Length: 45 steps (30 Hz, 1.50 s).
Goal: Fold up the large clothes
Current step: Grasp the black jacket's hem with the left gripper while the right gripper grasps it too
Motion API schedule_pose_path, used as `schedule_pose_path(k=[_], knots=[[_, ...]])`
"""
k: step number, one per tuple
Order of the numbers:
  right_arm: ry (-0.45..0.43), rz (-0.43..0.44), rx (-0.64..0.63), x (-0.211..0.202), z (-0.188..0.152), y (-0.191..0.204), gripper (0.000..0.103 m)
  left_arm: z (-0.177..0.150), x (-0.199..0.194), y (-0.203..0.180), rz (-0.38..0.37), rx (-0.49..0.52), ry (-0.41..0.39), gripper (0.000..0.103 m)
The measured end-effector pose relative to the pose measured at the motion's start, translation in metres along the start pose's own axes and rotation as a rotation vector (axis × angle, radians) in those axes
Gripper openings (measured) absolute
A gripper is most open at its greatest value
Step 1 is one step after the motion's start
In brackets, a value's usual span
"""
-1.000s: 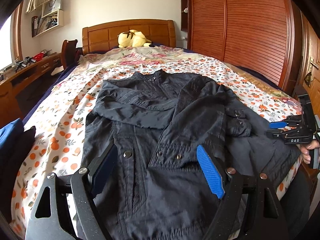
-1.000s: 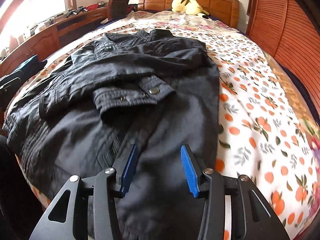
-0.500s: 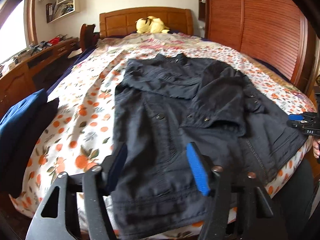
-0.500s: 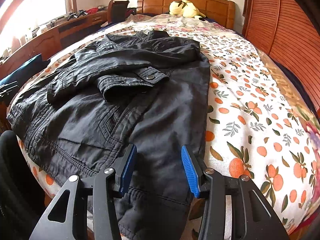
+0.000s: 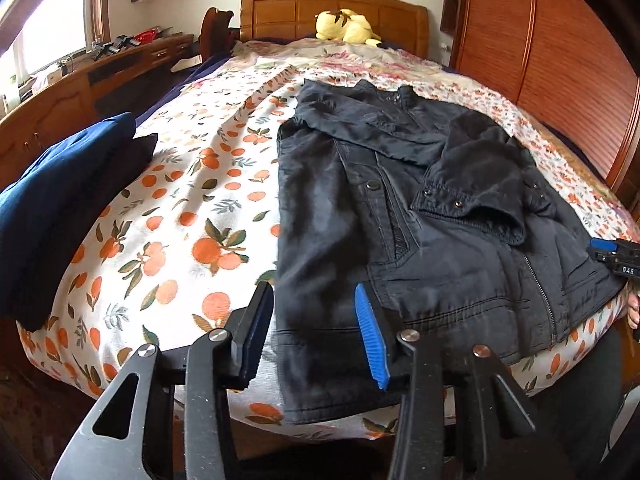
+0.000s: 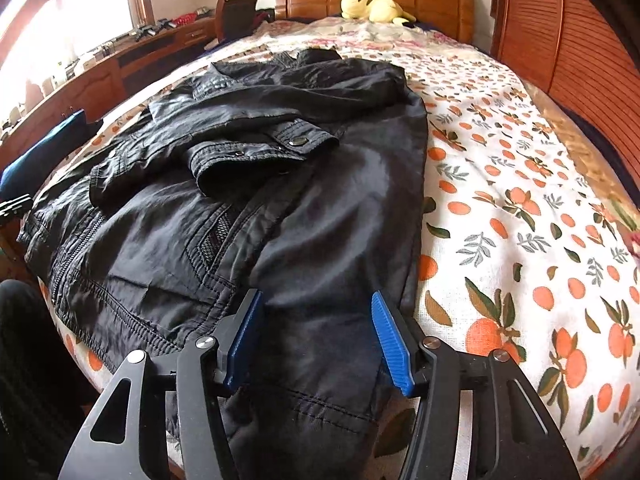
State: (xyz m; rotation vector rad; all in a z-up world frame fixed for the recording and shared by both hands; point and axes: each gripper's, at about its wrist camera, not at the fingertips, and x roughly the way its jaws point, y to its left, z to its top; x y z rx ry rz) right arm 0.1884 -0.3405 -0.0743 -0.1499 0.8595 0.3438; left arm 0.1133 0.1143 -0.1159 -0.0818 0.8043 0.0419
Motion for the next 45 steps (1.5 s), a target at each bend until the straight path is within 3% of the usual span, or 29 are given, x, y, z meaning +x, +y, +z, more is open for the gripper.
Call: schedule_pose_path(k=[10, 18, 23, 28, 36, 45], knots=[[0.079, -0.179, 0.087, -0.025, -0.001, 0.021, 0.058, 0.002, 0.019, 0.022, -0.165, 0.086, 0.065, 0.041], [0.124, -0.239, 0.141, -0.04, 0.004, 0.033, 0.058, -0.001, 0.023, 0.028, -0.254, 0.132, 0.115, 0.041], [0.126, -0.211, 0.128, -0.038, 0.001, 0.034, 0.058, -0.001, 0.024, 0.023, -0.224, 0.158, 0.127, 0.041], [0.121, -0.168, 0.049, -0.028, -0.003, 0.024, 0.058, -0.006, 0.021, 0.02, -0.151, 0.097, 0.134, 0.041], [0.108, 0.006, 0.106, -0.013, -0.006, -0.015, 0.063, -0.016, 0.017, 0.012, -0.053, -0.001, 0.186, 0.041], [0.094, -0.027, 0.063, -0.018, -0.013, -0.002, 0.063, -0.017, 0.017, 0.012, -0.052, 0.005, 0.21, 0.041]])
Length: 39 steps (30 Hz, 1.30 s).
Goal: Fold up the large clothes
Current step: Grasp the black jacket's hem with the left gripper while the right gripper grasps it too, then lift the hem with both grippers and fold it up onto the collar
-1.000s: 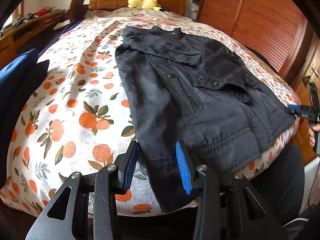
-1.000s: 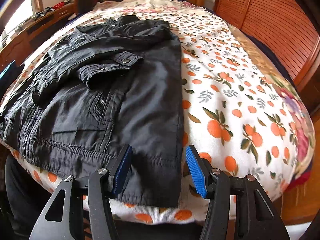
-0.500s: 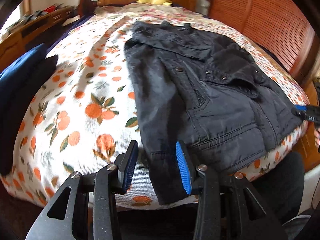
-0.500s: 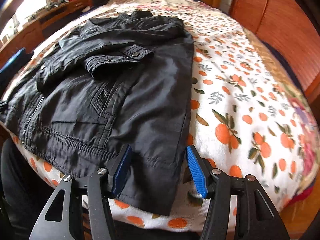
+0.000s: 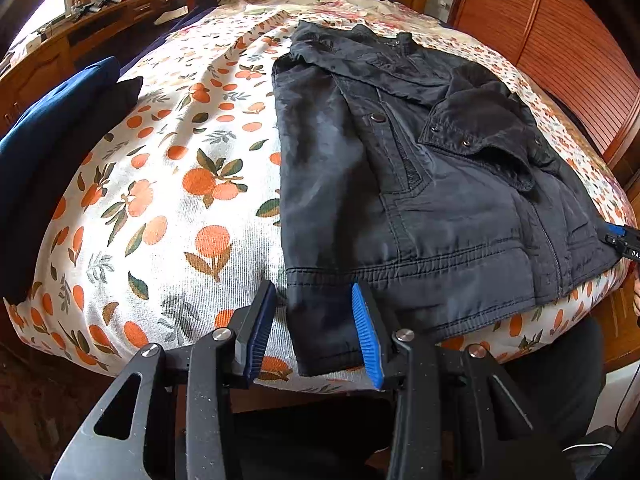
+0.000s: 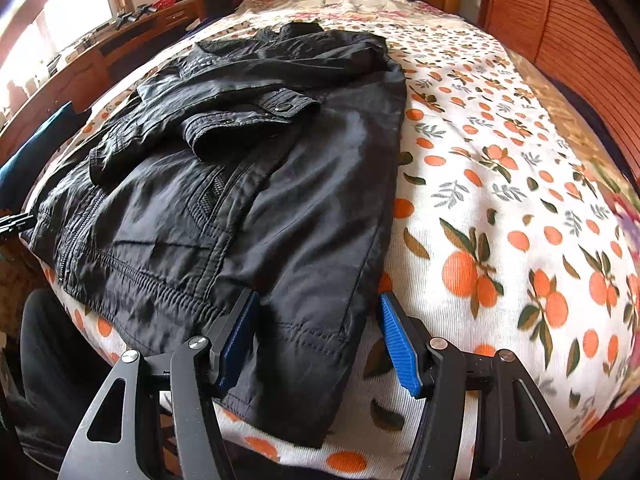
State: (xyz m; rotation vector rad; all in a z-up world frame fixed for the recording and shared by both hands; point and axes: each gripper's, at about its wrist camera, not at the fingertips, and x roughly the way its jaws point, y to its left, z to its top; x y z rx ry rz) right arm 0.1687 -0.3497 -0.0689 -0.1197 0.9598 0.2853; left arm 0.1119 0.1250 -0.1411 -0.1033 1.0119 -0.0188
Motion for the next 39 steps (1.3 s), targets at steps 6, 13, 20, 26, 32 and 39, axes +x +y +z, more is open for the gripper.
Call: schedule_pose_path(k=[6, 13, 20, 26, 32, 39], knots=[[-0.031, -0.018, 0.039, -0.011, -0.021, 0.01, 0.063, -0.007, 0.0, 0.001, -0.024, 0.031, -0.019, 0.041], [-0.056, -0.004, 0.031, -0.006, -0.028, 0.016, 0.063, -0.013, 0.002, 0.011, -0.09, 0.004, -0.079, 0.041], [-0.118, 0.035, 0.048, -0.009, -0.024, 0.013, 0.024, 0.001, -0.017, 0.006, -0.085, 0.024, -0.127, 0.005], [-0.229, 0.085, 0.083, -0.041, -0.02, 0.011, 0.017, 0.016, -0.068, -0.005, -0.107, 0.062, -0.239, 0.004], [-0.341, 0.131, 0.103, -0.092, -0.015, 0.012, 0.007, 0.029, -0.119, -0.019, -0.144, 0.092, -0.341, 0.003], [-0.43, 0.196, 0.134, -0.146, -0.021, -0.002, 0.006, 0.04, -0.173, -0.025, -0.185, 0.099, -0.445, 0.003]])
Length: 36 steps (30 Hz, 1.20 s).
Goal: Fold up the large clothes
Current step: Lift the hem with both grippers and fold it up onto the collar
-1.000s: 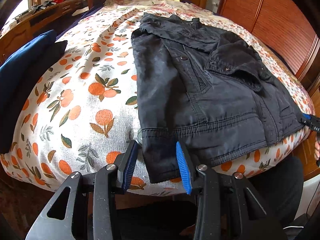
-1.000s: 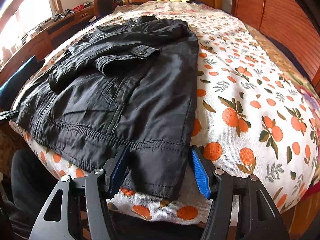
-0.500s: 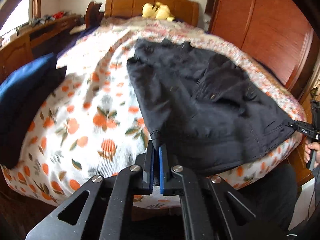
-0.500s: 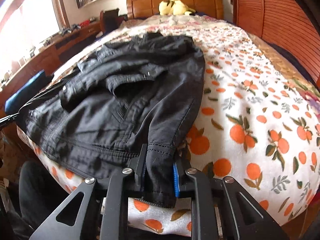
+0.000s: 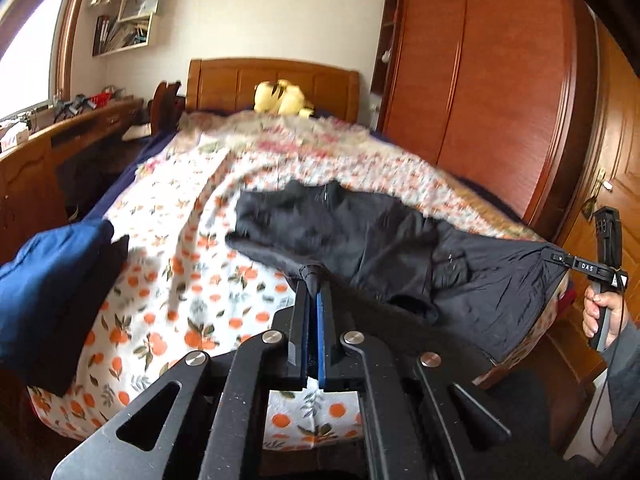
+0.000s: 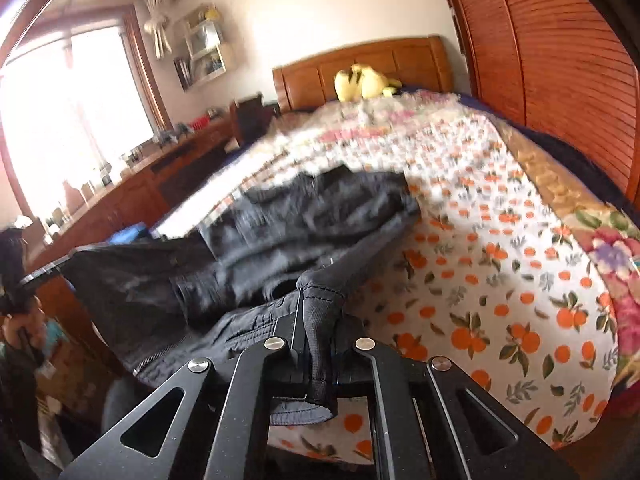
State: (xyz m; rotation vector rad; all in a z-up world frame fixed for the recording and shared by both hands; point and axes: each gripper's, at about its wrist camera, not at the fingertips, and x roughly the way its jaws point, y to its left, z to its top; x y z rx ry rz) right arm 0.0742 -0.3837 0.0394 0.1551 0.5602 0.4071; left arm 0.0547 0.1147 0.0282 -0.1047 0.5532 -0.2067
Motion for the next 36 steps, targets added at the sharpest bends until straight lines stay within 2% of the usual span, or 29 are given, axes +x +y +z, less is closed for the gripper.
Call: schedule_pose_path(k=[3, 10, 13, 15, 21, 26, 32, 36], knots=[[-0.054, 0.012, -0.039, -0.028, 0.012, 0.01, 0.005, 0.014, -0.02, -0.004, 0.004, 0.017, -0.046, 0.003], [-0.098, 0.006, -0.104, -0.076, 0.02, 0.022, 0.005, 0.027, -0.065, -0.012, 0.002, 0.047, -0.116, 0.003], [-0.092, -0.022, -0.124, -0.072, 0.022, 0.015, 0.005, 0.029, -0.055, -0.006, 0.035, 0.052, -0.11, 0.003], [-0.07, -0.033, -0.127, -0.056, 0.024, 0.009, 0.005, 0.03, -0.034, 0.001, 0.063, 0.051, -0.088, 0.003], [0.021, -0.051, -0.132, 0.015, 0.038, -0.005, 0.005, 0.043, 0.031, 0.026, 0.085, 0.007, -0.012, 0.003], [0.064, -0.058, -0.164, 0.077, 0.084, -0.015, 0.005, 0.066, 0.088, 0.045, 0.123, 0.005, 0.027, 0.003], [0.088, -0.091, -0.185, 0.177, 0.128, -0.027, 0.005, 0.096, 0.161, 0.072, 0.166, -0.014, 0.045, 0.003], [0.116, -0.097, -0.156, 0.246, 0.136, -0.039, 0.005, 0.11, 0.206, 0.085, 0.17, -0.013, 0.087, 0.003]])
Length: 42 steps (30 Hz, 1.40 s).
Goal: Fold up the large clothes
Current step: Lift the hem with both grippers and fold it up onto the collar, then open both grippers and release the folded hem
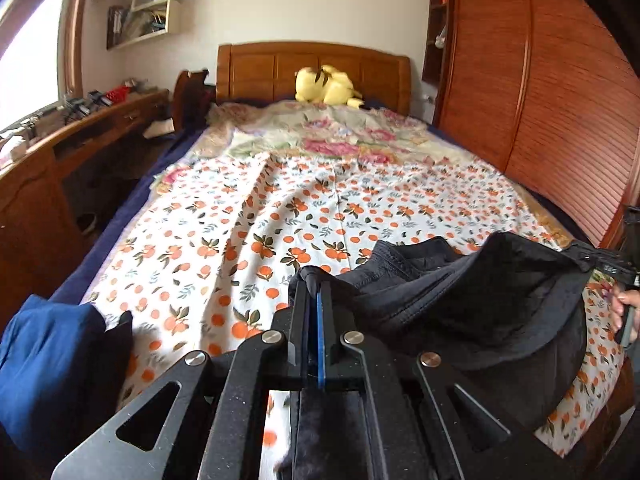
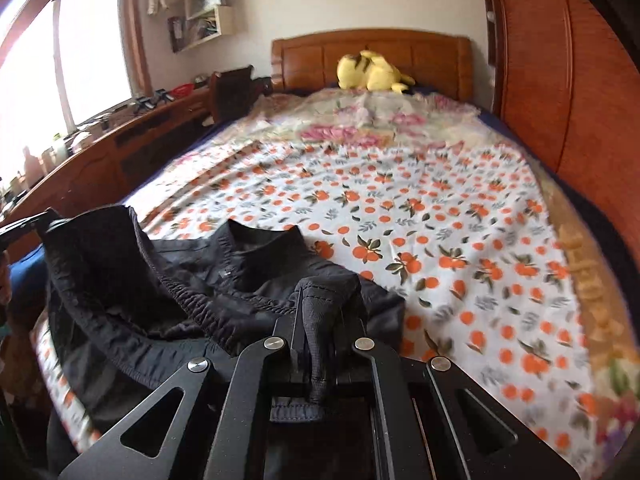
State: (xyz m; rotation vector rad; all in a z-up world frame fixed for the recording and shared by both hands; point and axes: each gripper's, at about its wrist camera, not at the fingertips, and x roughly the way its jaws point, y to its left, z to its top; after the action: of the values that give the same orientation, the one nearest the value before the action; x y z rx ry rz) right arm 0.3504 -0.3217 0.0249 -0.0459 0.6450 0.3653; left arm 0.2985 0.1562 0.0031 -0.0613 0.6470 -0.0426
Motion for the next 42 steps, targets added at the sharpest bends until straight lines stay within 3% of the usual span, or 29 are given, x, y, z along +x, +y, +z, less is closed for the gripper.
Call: schedule_pose_path(k=[4, 8, 12, 13, 15, 17, 18, 20, 21, 23, 24, 26, 28, 32, 35, 42], knots=[[0.021, -0.016, 0.028, 0.065, 0.019, -0.01, 0.005, 0.013, 0.03, 0.001, 0.025, -0.003, 0.02, 0.003], [-0.003, -0.041, 0.084, 0.097, 0.037, -0.021, 0.005, 0.022, 0.04, 0.001, 0.035, -0.016, 0.007, 0.003], [0.005, -0.142, 0.095, 0.124, 0.044, -0.021, 0.005, 0.023, 0.048, 0.001, 0.03, -0.023, 0.031, 0.011], [0.024, -0.166, 0.113, 0.132, 0.044, -0.022, 0.006, 0.022, 0.047, 0.0, 0.042, -0.017, 0.029, 0.015], [0.06, -0.186, 0.124, 0.143, 0.041, -0.02, 0.006, 0.017, 0.044, 0.001, 0.038, -0.016, 0.023, 0.045], [0.075, -0.185, 0.116, 0.148, 0.039, -0.014, 0.009, 0.007, 0.038, 0.003, -0.012, -0.035, 0.029, 0.058], [0.076, -0.183, 0.12, 0.148, 0.038, -0.012, 0.01, 0.004, 0.036, 0.004, -0.02, -0.038, 0.031, 0.075], [0.085, -0.169, 0.128, 0.144, 0.037, -0.008, 0.019, -0.009, 0.029, 0.003, -0.025, -0.043, 0.03, 0.084], [0.085, -0.163, 0.123, 0.139, 0.036, -0.006, 0.022, -0.014, 0.028, 0.003, -0.031, -0.045, 0.037, 0.085], [0.06, -0.145, 0.095, 0.122, 0.035, 0.0, 0.044, -0.027, 0.024, 0.001, -0.041, -0.05, 0.055, 0.085], [0.043, -0.152, 0.075, 0.112, 0.035, 0.003, 0.049, -0.03, 0.023, 0.001, -0.036, -0.052, 0.054, 0.085], [0.009, -0.209, 0.026, 0.091, 0.033, 0.007, 0.051, -0.039, 0.02, -0.002, -0.038, -0.051, 0.063, 0.085], [-0.008, -0.208, 0.003, 0.077, 0.028, 0.011, 0.057, -0.048, 0.018, -0.007, -0.04, -0.041, 0.071, 0.085], [0.05, -0.193, -0.044, 0.078, 0.012, 0.012, 0.059, -0.06, 0.017, -0.014, -0.055, -0.038, 0.081, 0.085], [0.148, -0.203, -0.042, 0.094, 0.004, 0.007, 0.06, -0.068, 0.019, -0.021, -0.08, -0.042, 0.097, 0.085], [0.34, -0.097, 0.178, 0.164, 0.009, -0.031, 0.06, -0.078, 0.023, -0.036, -0.093, -0.032, 0.126, 0.085]])
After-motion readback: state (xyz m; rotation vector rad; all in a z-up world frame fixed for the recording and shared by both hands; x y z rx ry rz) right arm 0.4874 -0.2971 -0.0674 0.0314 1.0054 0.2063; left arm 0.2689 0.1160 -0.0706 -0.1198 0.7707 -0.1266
